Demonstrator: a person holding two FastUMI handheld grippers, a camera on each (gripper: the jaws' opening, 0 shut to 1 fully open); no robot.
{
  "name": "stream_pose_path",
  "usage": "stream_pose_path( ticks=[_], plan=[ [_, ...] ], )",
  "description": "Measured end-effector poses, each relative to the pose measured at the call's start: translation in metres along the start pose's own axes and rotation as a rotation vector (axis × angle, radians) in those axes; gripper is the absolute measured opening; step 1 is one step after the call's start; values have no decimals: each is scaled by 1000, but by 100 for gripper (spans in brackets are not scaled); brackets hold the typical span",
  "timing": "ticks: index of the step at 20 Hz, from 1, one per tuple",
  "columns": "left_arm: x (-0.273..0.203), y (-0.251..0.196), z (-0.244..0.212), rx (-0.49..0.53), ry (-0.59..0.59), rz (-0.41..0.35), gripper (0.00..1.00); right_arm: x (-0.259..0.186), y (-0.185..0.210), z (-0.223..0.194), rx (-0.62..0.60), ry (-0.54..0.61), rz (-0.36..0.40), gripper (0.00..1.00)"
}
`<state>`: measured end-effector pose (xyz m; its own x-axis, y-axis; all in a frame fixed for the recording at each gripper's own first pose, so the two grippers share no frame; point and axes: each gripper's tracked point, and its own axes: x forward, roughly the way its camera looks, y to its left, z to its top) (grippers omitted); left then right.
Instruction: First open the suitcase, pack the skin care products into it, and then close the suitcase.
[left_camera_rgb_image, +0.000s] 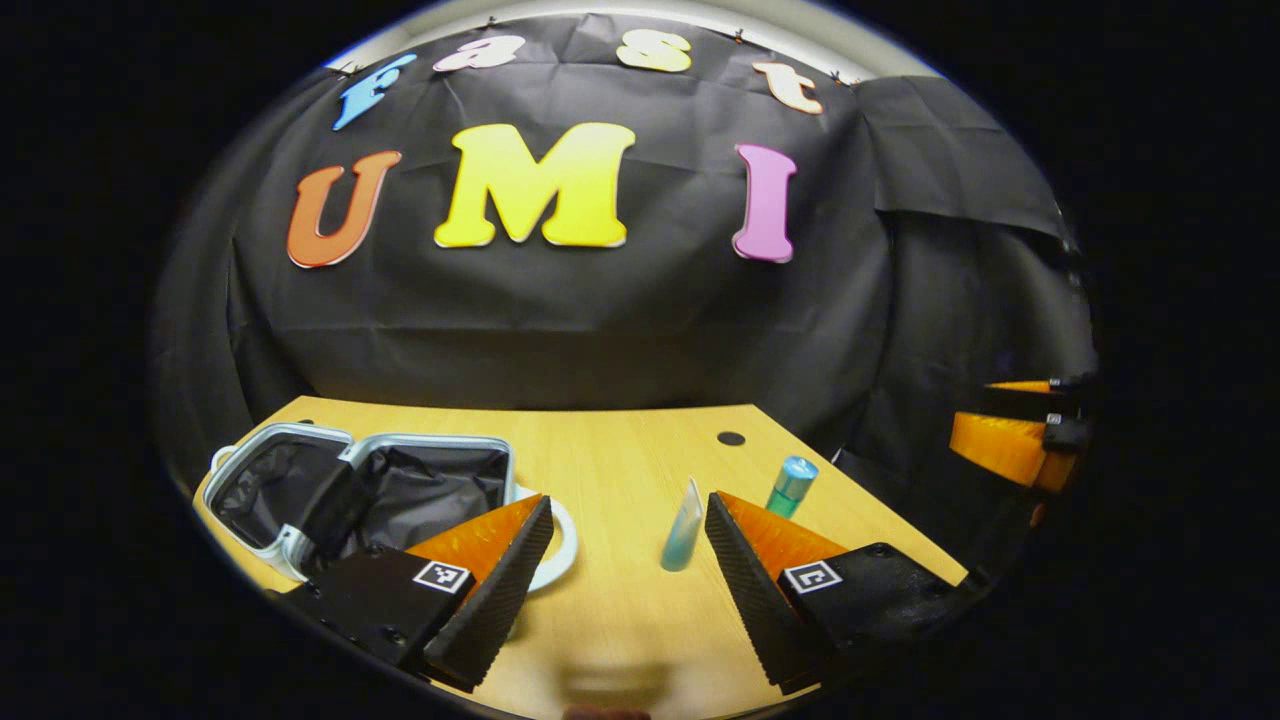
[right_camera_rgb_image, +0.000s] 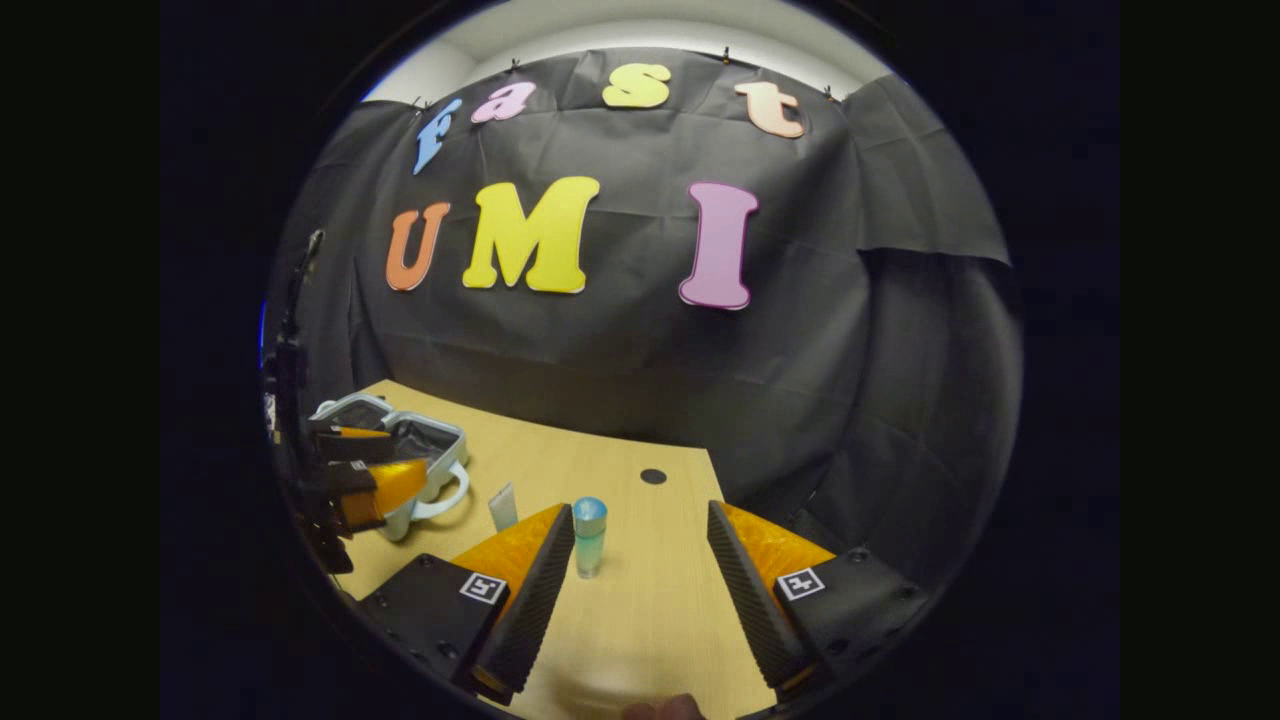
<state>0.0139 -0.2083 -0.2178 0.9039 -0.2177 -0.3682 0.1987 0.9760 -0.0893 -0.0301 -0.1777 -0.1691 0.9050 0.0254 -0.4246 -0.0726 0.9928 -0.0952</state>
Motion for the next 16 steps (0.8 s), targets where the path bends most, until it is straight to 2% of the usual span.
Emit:
stream_pose_path(
  ticks=[3,6,9,14,16],
  plan=[
    [26,-18,-35,10,80,-17,98,-3,-17,-14,-13,36,-9,79],
    [54,-25,-68,7,165,-36,98,-7,-32,-12,31,45,-39,79],
    [84,-18,-92,7,227,-16,98,-8,-48,-14,39,52,-79,80],
    [119,-27,-99,35,243,-50,98,-8,-69,-25,57,89,-125,79],
    [129,-32,-102,32,266,-57,92,-7,-70,-27,61,98,-132,79]
  ],
)
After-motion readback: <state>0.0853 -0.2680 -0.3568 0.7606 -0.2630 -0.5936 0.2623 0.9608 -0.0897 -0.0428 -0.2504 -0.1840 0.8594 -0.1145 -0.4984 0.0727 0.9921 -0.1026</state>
